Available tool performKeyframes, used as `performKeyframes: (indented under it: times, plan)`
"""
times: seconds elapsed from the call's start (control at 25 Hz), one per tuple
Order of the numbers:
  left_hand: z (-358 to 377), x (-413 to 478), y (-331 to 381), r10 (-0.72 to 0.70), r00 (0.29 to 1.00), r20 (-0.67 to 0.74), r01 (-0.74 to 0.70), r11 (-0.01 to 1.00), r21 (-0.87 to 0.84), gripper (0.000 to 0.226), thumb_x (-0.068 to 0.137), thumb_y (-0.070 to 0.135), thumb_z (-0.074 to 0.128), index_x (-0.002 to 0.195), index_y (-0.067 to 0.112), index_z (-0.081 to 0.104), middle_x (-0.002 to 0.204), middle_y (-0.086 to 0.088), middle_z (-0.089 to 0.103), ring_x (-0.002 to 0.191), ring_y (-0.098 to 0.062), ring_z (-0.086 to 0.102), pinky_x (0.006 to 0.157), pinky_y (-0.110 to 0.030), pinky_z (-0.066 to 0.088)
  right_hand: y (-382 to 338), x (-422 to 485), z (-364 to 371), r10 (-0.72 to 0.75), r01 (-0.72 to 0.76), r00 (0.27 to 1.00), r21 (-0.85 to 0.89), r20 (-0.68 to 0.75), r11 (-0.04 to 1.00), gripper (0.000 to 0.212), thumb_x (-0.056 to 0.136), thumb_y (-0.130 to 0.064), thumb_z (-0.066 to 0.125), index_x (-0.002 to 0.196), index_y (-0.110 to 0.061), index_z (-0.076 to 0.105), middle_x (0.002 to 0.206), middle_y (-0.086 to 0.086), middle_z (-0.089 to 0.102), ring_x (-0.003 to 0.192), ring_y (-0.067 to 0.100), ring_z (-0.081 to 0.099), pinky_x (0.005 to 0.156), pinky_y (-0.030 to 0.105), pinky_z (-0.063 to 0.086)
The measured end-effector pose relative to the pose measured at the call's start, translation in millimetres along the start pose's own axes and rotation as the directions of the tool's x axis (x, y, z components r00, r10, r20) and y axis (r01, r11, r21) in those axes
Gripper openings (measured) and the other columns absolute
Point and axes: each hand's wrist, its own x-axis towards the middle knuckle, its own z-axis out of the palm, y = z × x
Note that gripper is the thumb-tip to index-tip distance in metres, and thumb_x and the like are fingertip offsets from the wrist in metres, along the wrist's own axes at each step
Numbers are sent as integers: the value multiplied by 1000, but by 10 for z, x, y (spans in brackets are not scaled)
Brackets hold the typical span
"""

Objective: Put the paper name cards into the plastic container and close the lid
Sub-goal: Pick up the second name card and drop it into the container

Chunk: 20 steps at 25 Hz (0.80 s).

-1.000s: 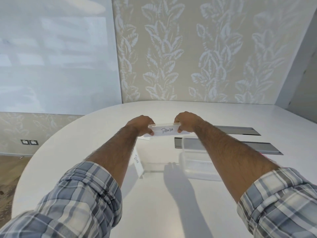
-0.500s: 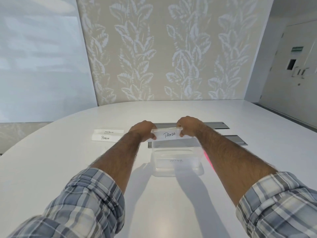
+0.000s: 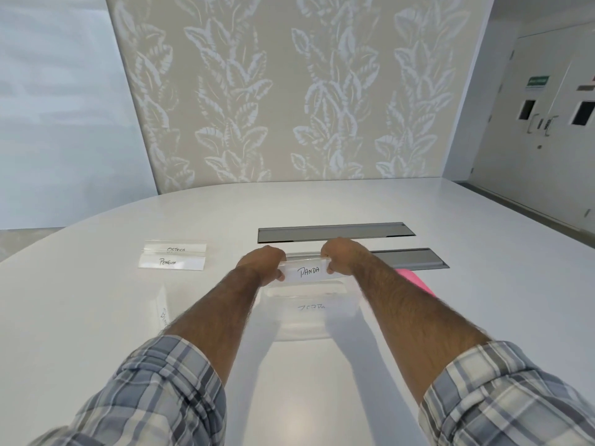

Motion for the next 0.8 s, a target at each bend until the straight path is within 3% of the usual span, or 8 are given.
performKeyframes:
  times: [0.16, 0.4, 0.8]
  plan:
    - [104, 159, 39, 10, 999, 31, -12, 996, 84, 49, 88, 25, 72, 135, 22, 57, 137, -2, 58, 122, -27, 57, 90, -36, 46, 74, 123, 167, -10, 10, 1000, -10, 11, 1000, 46, 83, -19, 69, 128, -18, 58, 132, 4, 59, 120, 25, 57, 96, 38, 48]
    - [198, 386, 92, -15, 995, 98, -2, 986, 169, 42, 84, 11, 73, 124, 16, 62, 125, -3, 66, 112, -30, 63, 77, -32, 41, 110, 279, 314, -31, 32, 999, -14, 42, 999, 46, 84, -16, 69, 128, -13, 58, 131, 7, 59, 118, 27, 58, 94, 37, 49]
    - [374, 536, 133, -18, 983, 185, -35, 958, 283, 44, 82, 10, 75, 124, 10, 62, 126, -7, 65, 110, -33, 65, 82, -35, 49, 120, 392, 524, -34, 39, 993, -44, 112, 998, 46, 81, -16, 72, 126, -14, 61, 125, 7, 64, 114, 28, 61, 95, 38, 51]
